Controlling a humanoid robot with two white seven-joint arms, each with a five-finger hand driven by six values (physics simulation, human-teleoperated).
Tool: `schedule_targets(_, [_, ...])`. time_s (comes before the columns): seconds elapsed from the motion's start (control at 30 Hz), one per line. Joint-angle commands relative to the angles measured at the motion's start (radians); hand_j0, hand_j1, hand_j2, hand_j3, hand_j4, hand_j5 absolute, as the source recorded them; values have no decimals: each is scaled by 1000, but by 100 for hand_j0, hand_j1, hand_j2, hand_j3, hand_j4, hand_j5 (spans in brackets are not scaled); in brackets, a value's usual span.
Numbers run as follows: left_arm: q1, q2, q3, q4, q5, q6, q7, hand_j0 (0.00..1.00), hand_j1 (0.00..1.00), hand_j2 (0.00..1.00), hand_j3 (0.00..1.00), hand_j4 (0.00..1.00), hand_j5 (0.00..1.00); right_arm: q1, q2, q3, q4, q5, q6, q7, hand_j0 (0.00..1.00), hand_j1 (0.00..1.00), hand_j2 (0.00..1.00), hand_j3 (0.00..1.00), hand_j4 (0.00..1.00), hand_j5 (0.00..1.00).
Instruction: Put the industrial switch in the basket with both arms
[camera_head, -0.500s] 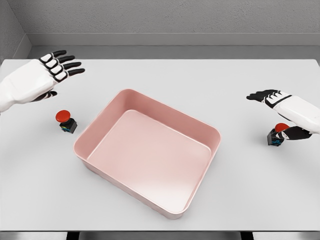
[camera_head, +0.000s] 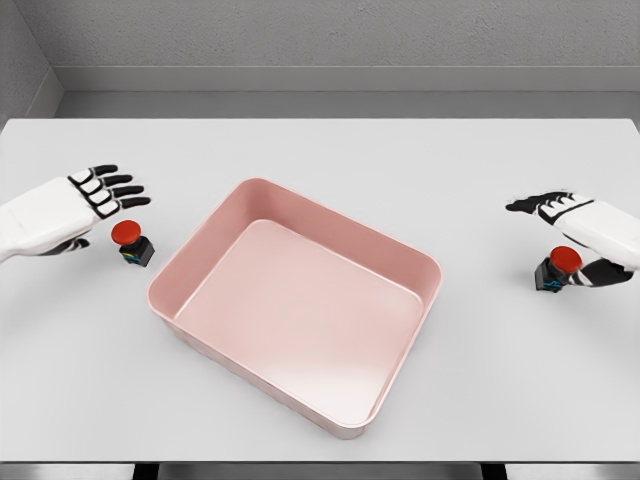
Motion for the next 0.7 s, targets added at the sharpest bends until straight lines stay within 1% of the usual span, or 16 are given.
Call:
schedule_targets(0.0, [-2, 18, -9, 0, 8, -2, -3, 100, 100, 100, 100, 100, 100, -2, -1, -2, -2, 3, 71, 116, 100, 100, 100, 100, 100, 100])
schedule_targets(0.07, [-6, 19, -15, 0, 2, -2, -6, 100, 100, 100, 100, 100, 100, -5, -3, -4, -2, 3, 79, 167, 100, 100, 100, 100, 100, 100])
schedule_targets(0.1, [-9, 16, -21, 2, 2, -2, -21, 100, 100, 100, 100, 100, 100, -8, -1, -8, -4, 3, 99, 200, 100, 100, 100, 100, 100, 100])
schedule_targets(0.13, [-11, 10, -24, 3, 7, -2, -23, 100, 100, 100, 100, 100, 100, -17, -1, -8, -4, 3, 99, 242, 100, 100, 100, 100, 100, 100])
schedule_targets(0.2, [-18, -10, -39, 3, 2, -2, -24, 100, 100, 100, 100, 100, 100, -35, 4, -8, -1, 3, 113, 283, 100, 100, 100, 100, 100, 100])
schedule_targets(0.27, [-37, -28, -76, 6, 3, -2, -30, 100, 100, 100, 100, 100, 100, -35, 7, -8, 4, 3, 114, 286, 100, 100, 100, 100, 100, 100])
schedule_targets(0.3, [-57, -39, -107, 20, 3, -2, -30, 100, 100, 100, 100, 100, 100, -35, 10, -7, 4, 3, 116, 288, 100, 100, 100, 100, 100, 100])
schedule_targets(0.33, [-69, -54, -132, 21, 2, -2, -30, 100, 100, 100, 100, 100, 100, -35, 10, -5, 6, 5, 148, 288, 100, 100, 100, 100, 100, 100])
schedule_targets(0.43, [-71, -54, -151, 23, -3, -2, -32, 100, 100, 100, 100, 100, 100, -35, 8, -8, 6, 3, 150, 288, 100, 100, 100, 100, 100, 100])
schedule_targets(0.5, [-71, -54, -159, 23, -6, -2, -32, 100, 100, 100, 100, 100, 100, -35, 8, -8, 6, 5, 150, 288, 98, 98, 98, 98, 98, 98])
schedule_targets(0.53, [-71, -54, -159, 23, -6, -2, -33, 100, 100, 100, 100, 100, 100, -35, 10, -8, 4, 5, 150, 288, 88, 88, 88, 88, 88, 88])
schedule_targets(0.6, [-78, -54, -159, 21, 0, -2, -32, 100, 100, 100, 100, 100, 100, -35, 10, -7, 6, 5, 150, 288, 77, 77, 77, 77, 77, 77])
schedule_targets(0.63, [-81, -54, -159, 21, -1, -2, -33, 93, 93, 93, 93, 93, 93, -35, 10, -7, 7, 5, 150, 288, 67, 67, 67, 67, 67, 67])
schedule_targets(0.67, [-86, -54, -158, 21, 2, -2, -32, 80, 80, 80, 80, 80, 80, -35, 10, -7, 10, 5, 150, 286, 59, 59, 59, 59, 59, 59])
